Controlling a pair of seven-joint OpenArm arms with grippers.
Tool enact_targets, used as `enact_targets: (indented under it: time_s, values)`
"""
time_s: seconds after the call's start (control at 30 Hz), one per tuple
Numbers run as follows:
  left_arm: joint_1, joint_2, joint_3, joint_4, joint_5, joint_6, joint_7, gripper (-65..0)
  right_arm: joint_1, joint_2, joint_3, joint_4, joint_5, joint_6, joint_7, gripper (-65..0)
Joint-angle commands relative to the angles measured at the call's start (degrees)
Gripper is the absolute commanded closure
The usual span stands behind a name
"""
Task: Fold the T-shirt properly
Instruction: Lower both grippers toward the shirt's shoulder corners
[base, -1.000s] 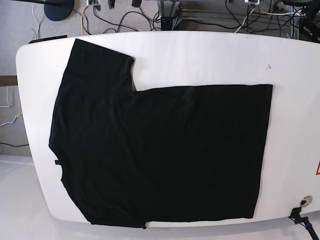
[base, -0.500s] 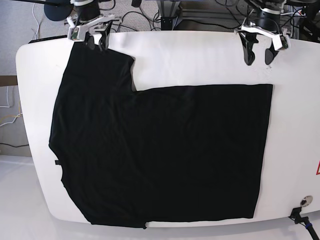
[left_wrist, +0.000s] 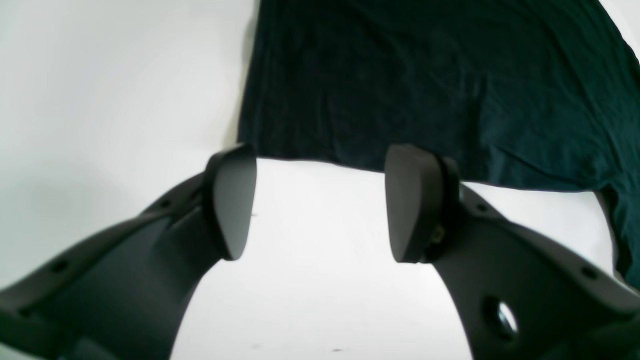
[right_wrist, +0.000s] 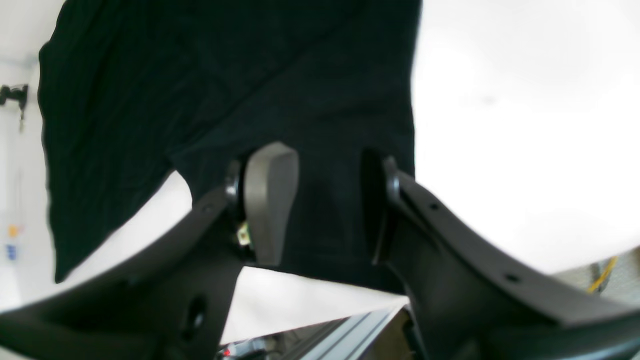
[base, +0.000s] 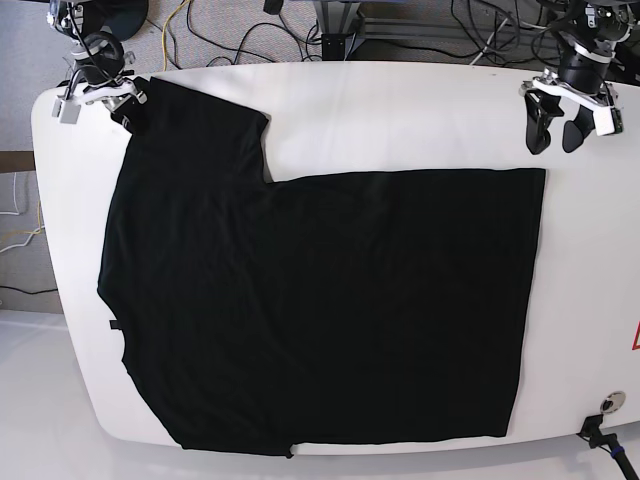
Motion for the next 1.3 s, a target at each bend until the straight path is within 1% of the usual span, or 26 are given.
enact_targets:
  time_s: [0.0,0.1,0.2,0.3,0.63,0.73,0.87,0.97,1.03,1.27]
  values:
    - [0.43,-0.59,-1.03,0.92,-0.83,-0.25,-0.74,-37.4,-0.43,-0.76,1.23,-0.84,0.52,1.89,0.04,-24.5]
    - [0.43,-0.68,-1.12,0.92,-0.74,-0.25,-0.74,-37.4,-0.69,-1.03,1.23,-3.31,0.87,3.03,0.04,-24.4]
    - [0.43,-0.68,-1.12,0.92,-0.74,-0.34,-0.74,-37.4,-0.96,-2.61,1.23,-6.12,0.52,4.61,0.04,-24.1]
    - [0.43,-0.68,-1.12,0.92,-0.74,-0.34,-0.74,-37.4,-1.92,-2.79,1.23,-7.61,0.52,6.28,0.04,-24.1]
    - [0.52,-0.68,-1.12,0.92,-0.74,-0.34,-0.74,-37.3,-2.28,-4.02,0.00,-7.70,0.43,6.11,0.04,-24.4]
    - [0.61,-0.68,-1.21,0.92,-0.74,-0.34,-0.74,-37.3,-2.10,-3.67,0.09,-7.70,0.43,6.11,0.04,-24.5]
    - [0.61,-0.76,-1.21,0.92,-0.74,-0.34,-0.74,-37.1,-2.01,-4.02,-0.26,-7.70,0.43,6.11,-0.05,-24.5]
    - [0.61,-0.76,-1.21,0.92,-0.74,-0.34,-0.74,-37.1,-0.87,-3.93,-3.16,-7.70,0.43,6.02,-0.05,-24.0]
    - [0.61,-0.76,-1.21,0.92,-0.74,-0.34,-0.74,-37.1,-0.78,-4.02,-3.52,-7.70,0.43,6.02,-0.05,-23.9]
    - [0.61,-0.76,-1.21,0.92,-0.74,-0.34,-0.74,-37.1,0.45,-3.75,-3.25,-7.70,0.43,5.93,-0.05,-23.8]
